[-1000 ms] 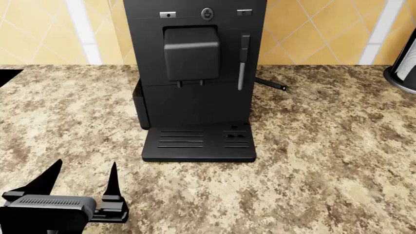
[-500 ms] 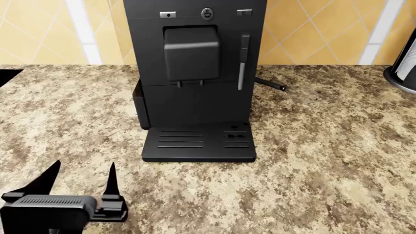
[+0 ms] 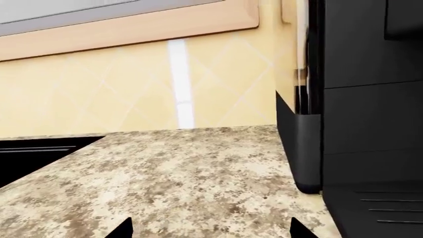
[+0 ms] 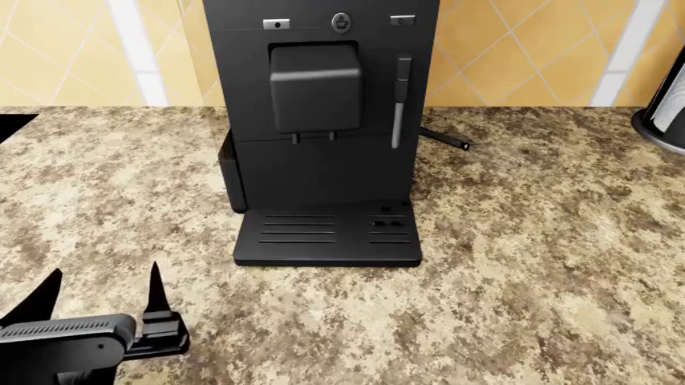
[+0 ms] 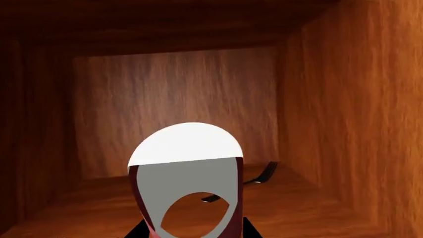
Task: A wet mug is on the counter and needs to be dried. Pick it up and place it upside down in the open cabinet.
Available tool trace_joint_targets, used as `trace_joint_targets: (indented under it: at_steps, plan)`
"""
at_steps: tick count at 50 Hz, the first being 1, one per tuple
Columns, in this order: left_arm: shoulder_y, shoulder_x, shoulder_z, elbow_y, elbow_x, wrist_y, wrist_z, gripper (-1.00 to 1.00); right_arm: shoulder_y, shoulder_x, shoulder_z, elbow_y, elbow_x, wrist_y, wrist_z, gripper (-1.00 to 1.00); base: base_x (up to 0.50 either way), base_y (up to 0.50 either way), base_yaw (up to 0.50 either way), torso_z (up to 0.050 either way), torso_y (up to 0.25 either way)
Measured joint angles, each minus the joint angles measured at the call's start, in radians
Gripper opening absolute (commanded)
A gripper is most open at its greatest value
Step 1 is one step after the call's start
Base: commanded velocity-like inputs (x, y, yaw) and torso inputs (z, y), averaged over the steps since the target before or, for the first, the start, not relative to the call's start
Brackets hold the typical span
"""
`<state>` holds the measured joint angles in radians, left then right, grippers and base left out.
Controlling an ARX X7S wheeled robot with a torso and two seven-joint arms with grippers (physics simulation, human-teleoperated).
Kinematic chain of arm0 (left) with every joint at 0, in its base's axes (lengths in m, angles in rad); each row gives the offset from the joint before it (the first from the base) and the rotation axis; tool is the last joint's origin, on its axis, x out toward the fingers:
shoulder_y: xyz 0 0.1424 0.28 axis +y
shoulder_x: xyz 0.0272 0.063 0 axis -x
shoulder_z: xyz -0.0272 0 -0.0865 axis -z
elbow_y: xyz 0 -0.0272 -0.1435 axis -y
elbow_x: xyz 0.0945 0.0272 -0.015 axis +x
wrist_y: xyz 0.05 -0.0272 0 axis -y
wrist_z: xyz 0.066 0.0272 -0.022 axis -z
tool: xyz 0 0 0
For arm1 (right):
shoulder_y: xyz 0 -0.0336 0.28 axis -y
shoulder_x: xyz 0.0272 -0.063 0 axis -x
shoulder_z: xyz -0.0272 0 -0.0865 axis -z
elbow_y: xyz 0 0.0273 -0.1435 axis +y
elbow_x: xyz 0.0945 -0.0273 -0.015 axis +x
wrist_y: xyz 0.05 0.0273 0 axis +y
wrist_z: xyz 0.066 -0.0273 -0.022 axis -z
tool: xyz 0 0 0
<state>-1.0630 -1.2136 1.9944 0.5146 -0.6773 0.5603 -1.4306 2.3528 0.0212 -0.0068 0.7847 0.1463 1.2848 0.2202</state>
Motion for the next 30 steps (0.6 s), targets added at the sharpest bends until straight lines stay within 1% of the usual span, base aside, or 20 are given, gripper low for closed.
trace_joint_targets:
  at_steps: [14,24,30]
  plan:
    - [0.013,-0.022,-0.013,0.008,0.011,0.012,-0.009,1.00,0.000,-0.016,-0.067,0.042,0.112,-0.041,0.066,-1.00,0.00,0.00,0.00,0.001,0.001]
    - [0.021,-0.037,-0.021,0.022,0.033,0.010,-0.020,1.00,0.001,-0.020,-0.107,0.037,0.183,-0.047,0.107,-1.00,0.00,0.00,0.00,0.009,-0.221]
    - [0.028,-0.044,-0.026,0.026,0.044,0.015,-0.025,1.00,-0.002,-0.021,-0.121,0.032,0.209,-0.045,0.124,-1.00,0.00,0.00,0.00,0.002,-0.014]
